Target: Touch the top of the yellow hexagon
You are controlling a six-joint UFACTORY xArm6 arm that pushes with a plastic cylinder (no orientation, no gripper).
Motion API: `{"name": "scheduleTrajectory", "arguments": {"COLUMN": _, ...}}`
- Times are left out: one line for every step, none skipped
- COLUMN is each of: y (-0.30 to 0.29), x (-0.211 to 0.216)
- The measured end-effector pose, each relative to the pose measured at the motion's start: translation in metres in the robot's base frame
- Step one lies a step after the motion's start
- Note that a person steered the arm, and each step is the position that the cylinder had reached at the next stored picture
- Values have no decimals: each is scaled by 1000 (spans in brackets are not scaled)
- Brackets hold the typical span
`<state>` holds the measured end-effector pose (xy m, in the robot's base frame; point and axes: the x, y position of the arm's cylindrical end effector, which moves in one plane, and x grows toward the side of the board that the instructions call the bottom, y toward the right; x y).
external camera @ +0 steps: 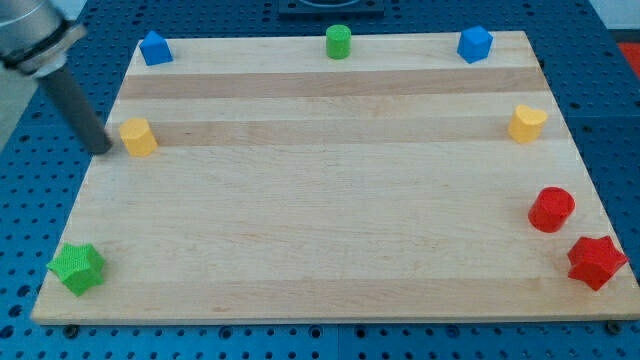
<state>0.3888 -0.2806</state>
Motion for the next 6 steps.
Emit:
{"name": "scheduleTrajectory", "arguments": {"y": 15, "x": -32}}
{"name": "scheduleTrajectory", "arguments": {"y": 15, "x": -32}}
{"name": "scheduleTrajectory", "arguments": {"y": 31, "x": -29}}
{"name": "scheduleTrajectory", "arguments": {"y": 63, "x": -18}}
{"name": "scheduleTrajectory", "arguments": {"y": 78, "x": -6}}
{"name": "scheduleTrajectory", "arguments": {"y": 98, "x": 2}}
